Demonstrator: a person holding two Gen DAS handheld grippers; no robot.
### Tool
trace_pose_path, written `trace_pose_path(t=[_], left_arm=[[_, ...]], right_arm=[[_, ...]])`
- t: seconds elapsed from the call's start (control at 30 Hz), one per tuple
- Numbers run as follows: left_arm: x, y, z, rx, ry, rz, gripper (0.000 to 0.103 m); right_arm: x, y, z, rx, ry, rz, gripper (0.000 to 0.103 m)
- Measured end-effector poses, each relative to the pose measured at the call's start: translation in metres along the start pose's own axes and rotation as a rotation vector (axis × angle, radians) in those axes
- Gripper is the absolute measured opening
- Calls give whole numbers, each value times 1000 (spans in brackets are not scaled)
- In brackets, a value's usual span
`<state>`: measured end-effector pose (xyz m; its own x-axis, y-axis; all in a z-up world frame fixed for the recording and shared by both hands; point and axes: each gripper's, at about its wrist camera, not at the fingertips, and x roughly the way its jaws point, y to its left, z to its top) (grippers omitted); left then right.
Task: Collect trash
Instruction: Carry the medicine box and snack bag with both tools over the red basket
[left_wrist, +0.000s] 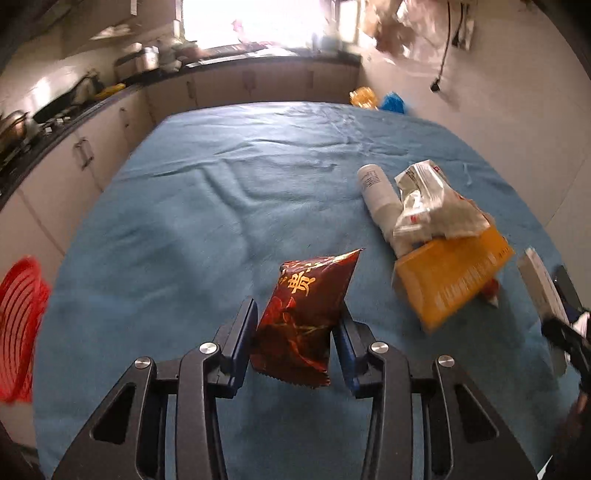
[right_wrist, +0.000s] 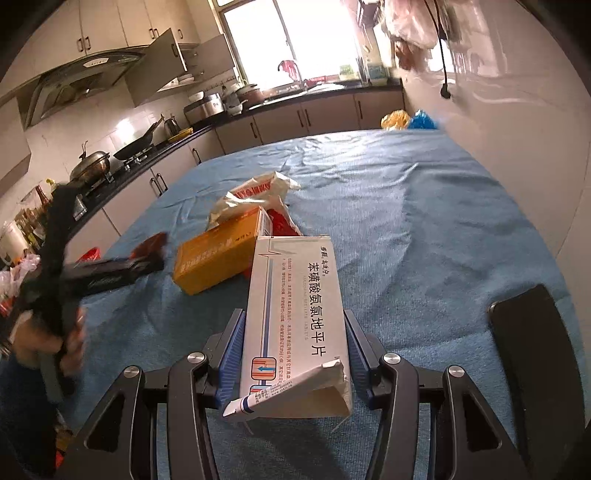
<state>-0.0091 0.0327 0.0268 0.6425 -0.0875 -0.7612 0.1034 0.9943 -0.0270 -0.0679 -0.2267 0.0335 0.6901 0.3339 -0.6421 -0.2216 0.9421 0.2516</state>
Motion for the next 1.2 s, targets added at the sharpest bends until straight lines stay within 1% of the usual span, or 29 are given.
trace_pose_path(t=[0.03,0.1,0.23,0.27,0.37,0.47,0.53,0.67,0.9,1.2], left_arm=[[-6,2,-5,-11,-18,-2,40],[-18,5,-14,-38,-51,5,40],[-34,12,-22,-84,-120,14,40],[-36,14,-23,-90,-128,15,40],[-39,17,-25,-104,-136,14,40],[-40,19,-24,-123,-143,9,40],[-38,21,-24,-128,-139,6,40],[-38,24,-25,-139,-131,5,40],[-39,25,-25,-148,-139,15,40],[-42,23,-26,-136,-141,46,40]], right_arm=[[0,2,0,3,-3,4,55],[3,10,0,19,7,53,55],[6,41,0,-34,-16,87,55],[7,52,2,-50,-23,104,55],[13,75,3,-92,-32,118,55],[24,85,2,-103,-16,124,55],[30,87,1,-93,3,138,55],[36,85,2,-99,18,126,55],[36,85,0,-95,21,134,55],[35,84,1,-98,10,147,55]])
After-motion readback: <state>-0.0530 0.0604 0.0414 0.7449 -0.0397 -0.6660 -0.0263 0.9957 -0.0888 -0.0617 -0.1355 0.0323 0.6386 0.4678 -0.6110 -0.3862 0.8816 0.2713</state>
